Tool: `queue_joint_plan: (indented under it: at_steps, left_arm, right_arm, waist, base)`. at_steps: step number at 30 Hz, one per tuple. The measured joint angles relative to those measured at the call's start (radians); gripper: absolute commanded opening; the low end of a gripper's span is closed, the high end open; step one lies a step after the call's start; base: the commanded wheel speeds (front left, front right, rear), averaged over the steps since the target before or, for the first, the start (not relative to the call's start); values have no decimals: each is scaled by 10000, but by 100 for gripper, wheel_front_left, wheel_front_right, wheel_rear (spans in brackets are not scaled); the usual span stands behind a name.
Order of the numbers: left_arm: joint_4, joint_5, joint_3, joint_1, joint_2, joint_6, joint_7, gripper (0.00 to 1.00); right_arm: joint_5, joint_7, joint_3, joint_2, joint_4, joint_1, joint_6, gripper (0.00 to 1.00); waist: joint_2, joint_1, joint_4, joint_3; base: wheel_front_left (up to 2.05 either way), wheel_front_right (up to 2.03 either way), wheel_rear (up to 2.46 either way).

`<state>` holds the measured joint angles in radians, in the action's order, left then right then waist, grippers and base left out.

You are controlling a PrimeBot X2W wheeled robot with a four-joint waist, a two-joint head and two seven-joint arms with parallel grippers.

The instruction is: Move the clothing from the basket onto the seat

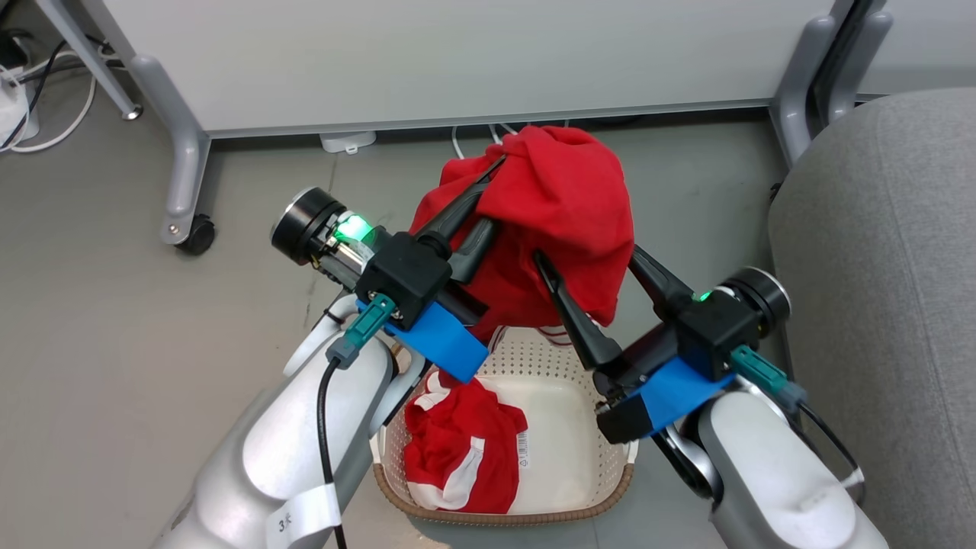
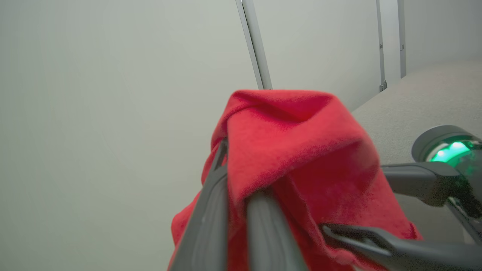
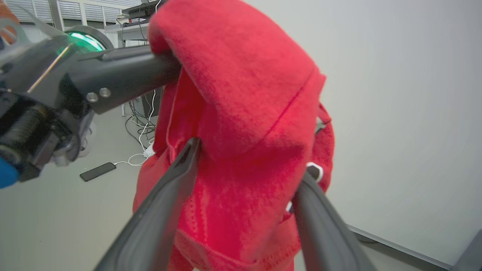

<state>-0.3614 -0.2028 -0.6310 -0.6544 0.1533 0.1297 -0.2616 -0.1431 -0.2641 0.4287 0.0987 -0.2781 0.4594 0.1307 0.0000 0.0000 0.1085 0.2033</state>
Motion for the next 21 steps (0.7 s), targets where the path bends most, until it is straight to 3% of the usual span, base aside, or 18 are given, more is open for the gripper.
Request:
queue_joint_plan:
  at_steps: [6,7,8,21]
  left_arm:
    - [176,4,-113,-58,-113,0,0,0]
    - [188,4,-138,-64,-134,0,0,0]
    - [196,4,-151,-69,-144,0,0,0]
    - [199,0,-96,-88,-132,0,0,0]
  right_arm:
    - [-196,0,249,-186,-650,697,0,100]
    - [-259,0,282,-217,-683,767,0,16]
    - [-291,0,303,-251,-708,828,0,0]
    - [-347,0,284,-359,-746,950,0,0]
  waist:
    - [0,0,169,169]
    - [0,0,189,190]
    - [0,0,204,210]
    - [0,0,173,258]
  base:
    - [0,0,0]
    - [0,0,0]
    - [0,0,0]
    - [0,0,0]
